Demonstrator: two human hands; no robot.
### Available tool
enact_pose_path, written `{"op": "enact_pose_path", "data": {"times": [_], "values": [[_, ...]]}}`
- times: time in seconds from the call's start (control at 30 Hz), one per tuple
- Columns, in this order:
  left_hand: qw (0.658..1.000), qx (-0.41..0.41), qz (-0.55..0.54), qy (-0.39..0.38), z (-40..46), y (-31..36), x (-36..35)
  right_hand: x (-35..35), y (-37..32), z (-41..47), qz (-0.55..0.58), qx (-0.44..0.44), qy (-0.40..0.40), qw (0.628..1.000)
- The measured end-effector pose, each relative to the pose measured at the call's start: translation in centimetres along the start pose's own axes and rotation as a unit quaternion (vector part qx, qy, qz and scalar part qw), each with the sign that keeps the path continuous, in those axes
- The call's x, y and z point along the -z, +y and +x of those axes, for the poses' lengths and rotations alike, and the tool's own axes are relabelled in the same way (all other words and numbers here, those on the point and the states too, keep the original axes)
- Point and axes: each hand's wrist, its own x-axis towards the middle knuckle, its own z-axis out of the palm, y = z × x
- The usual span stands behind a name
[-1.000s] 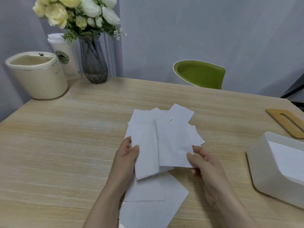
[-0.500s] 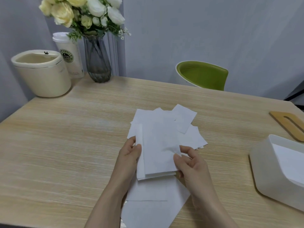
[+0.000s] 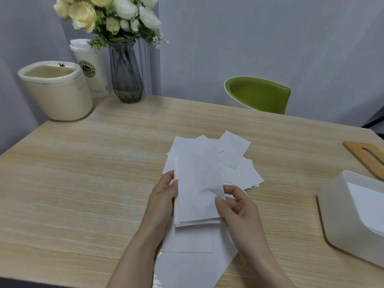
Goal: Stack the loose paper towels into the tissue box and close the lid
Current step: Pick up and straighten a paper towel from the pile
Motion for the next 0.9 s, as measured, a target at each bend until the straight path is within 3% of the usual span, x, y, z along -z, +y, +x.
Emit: {"op": "enact_pose_path", "data": {"times": [0.37,0.73,0.9], "values": [[1.0,-0.022,-0.004,0.022,-0.1,0.0,-0.2,-0.1,0.5,0.0,-0.018,-0.012,-0.004,1.0],[0.999,-0.02,0.026,-0.013,0.0,-0.4,-0.1,0.5,0.8,0.0,-0.086,0.006,-0.029,0.996],[0.999,-0.029,0.033,-0.011,-0.3,-0.2,-0.4,0.7,0.9,0.1,-0.176,0.074,0.083,0.978]]}}
